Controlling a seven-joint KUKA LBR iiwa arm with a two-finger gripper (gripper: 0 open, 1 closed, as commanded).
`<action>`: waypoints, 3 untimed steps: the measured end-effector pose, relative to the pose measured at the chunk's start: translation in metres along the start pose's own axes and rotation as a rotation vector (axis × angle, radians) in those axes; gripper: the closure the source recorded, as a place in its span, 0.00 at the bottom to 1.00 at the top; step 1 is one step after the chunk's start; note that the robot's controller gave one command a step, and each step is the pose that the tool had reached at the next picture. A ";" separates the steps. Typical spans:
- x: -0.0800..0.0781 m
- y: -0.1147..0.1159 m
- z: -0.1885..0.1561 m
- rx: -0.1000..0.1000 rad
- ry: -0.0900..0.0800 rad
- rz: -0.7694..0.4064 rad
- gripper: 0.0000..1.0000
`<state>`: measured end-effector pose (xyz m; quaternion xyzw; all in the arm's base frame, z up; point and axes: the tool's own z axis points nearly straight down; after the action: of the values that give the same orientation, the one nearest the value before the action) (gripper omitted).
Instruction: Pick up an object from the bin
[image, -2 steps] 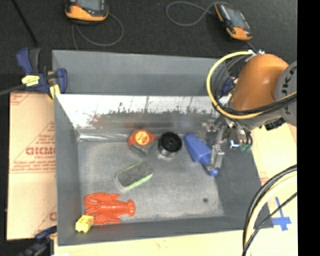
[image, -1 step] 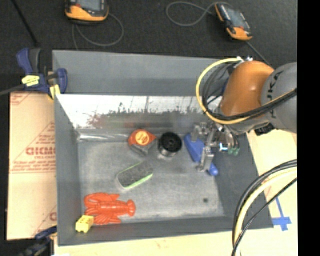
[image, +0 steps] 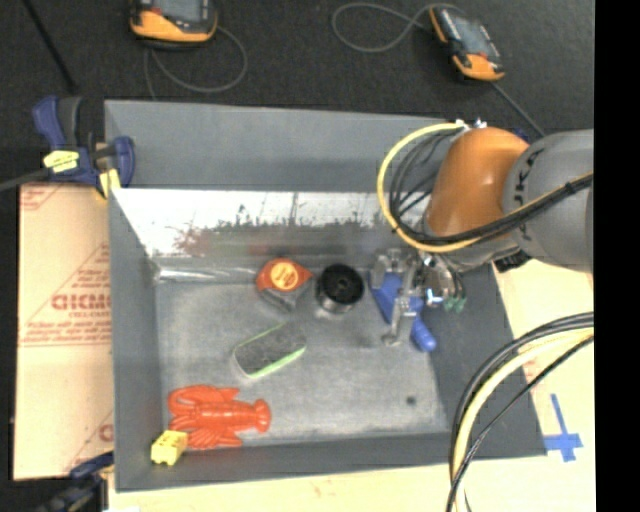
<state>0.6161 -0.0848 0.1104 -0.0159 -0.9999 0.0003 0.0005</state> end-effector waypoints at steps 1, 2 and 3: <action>-0.034 0.006 0.014 0.002 -0.008 -0.122 0.00; -0.038 0.026 0.027 0.002 -0.006 -0.195 0.00; -0.026 0.033 0.033 0.001 -0.006 -0.383 0.00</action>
Offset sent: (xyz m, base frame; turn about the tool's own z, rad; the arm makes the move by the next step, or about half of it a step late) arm 0.0382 0.0503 -0.0396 -0.3892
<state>0.6429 -0.0523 0.0771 0.1745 -0.9846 0.0008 -0.0026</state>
